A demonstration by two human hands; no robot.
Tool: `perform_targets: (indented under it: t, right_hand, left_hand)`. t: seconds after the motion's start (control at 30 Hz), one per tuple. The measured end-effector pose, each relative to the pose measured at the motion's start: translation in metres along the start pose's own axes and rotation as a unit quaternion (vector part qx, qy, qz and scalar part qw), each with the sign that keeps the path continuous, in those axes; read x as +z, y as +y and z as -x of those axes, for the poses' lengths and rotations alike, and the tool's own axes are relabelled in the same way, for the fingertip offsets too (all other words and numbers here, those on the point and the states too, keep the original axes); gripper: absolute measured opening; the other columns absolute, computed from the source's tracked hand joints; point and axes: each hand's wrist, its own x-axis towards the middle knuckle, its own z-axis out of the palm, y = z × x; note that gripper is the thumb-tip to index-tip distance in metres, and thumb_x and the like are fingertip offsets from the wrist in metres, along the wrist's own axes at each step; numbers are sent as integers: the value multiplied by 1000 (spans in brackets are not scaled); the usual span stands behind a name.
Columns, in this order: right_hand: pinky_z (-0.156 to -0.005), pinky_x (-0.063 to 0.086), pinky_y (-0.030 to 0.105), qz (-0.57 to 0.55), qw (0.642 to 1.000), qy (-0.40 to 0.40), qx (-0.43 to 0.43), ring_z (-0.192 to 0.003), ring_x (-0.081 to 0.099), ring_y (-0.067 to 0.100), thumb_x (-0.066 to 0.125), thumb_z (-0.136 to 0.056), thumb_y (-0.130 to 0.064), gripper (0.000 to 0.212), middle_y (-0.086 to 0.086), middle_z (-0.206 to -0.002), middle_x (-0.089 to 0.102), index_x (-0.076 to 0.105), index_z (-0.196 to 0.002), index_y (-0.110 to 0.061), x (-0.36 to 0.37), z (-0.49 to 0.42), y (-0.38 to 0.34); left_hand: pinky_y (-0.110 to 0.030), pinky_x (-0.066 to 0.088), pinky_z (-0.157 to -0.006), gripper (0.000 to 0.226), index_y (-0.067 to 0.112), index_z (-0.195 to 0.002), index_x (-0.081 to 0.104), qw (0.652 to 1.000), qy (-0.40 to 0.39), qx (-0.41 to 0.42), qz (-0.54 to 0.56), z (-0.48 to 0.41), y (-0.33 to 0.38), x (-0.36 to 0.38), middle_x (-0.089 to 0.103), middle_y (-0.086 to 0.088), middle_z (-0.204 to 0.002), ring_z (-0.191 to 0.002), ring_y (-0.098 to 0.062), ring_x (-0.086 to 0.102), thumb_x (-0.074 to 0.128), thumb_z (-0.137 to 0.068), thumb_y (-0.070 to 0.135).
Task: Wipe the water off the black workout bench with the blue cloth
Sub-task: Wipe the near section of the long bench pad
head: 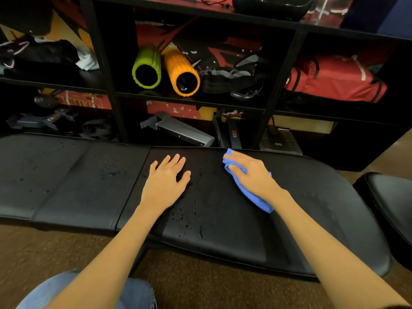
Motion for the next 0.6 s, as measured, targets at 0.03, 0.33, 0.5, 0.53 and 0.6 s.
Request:
perform_targets:
  t: [0.03, 0.33, 0.5, 0.53, 0.6]
  right_hand:
    - [-110, 26, 19, 5, 1000, 23, 20, -134, 41, 16, 48, -97, -22, 35, 0, -140, 50, 55, -131, -19, 1, -7, 1]
    - [-111, 24, 45, 115, 988, -40, 89, -137, 32, 26, 37, -99, -33, 45, 11, -147, 38, 37, -144, -26, 23, -56, -23]
    - [-109, 26, 43, 57, 995, -57, 56, -134, 34, 34, 41, -98, -37, 54, 7, -147, 40, 21, -148, -33, 23, -17, -39]
    - [-109, 27, 41, 55, 996, -65, 38, -132, 37, 32, 43, -97, -38, 53, 4, -147, 41, 25, -147, -33, 22, -5, -43]
    - [-104, 32, 36, 53, 996, -76, 0, -124, 45, 25, 45, -96, -37, 49, -1, -143, 45, 33, -143, -32, 16, 21, -46]
  left_hand:
    - [-40, 5, -119, 53, 22, -148, 32, 1000, 1, 0, -1, 0, 0, 0, 26, 2, -156, -146, -17, 14, 35, -99, 43]
    - [-40, 5, -119, 52, 22, -147, 34, 1000, 5, -8, 2, 0, 3, 0, 27, 2, -155, -146, -17, 15, 37, -98, 42]
    - [-39, 6, -119, 52, 23, -146, 34, 1000, 9, -9, -2, 0, 1, 1, 28, 2, -155, -145, -16, 15, 37, -98, 43]
    - [-39, 6, -118, 53, 23, -146, 34, 1000, 10, -9, -2, 0, 1, 1, 28, 2, -155, -145, -16, 16, 38, -98, 43]
    - [-39, 6, -118, 53, 22, -146, 34, 1000, 10, -8, -3, -1, 0, 0, 28, 2, -155, -145, -17, 16, 38, -98, 42]
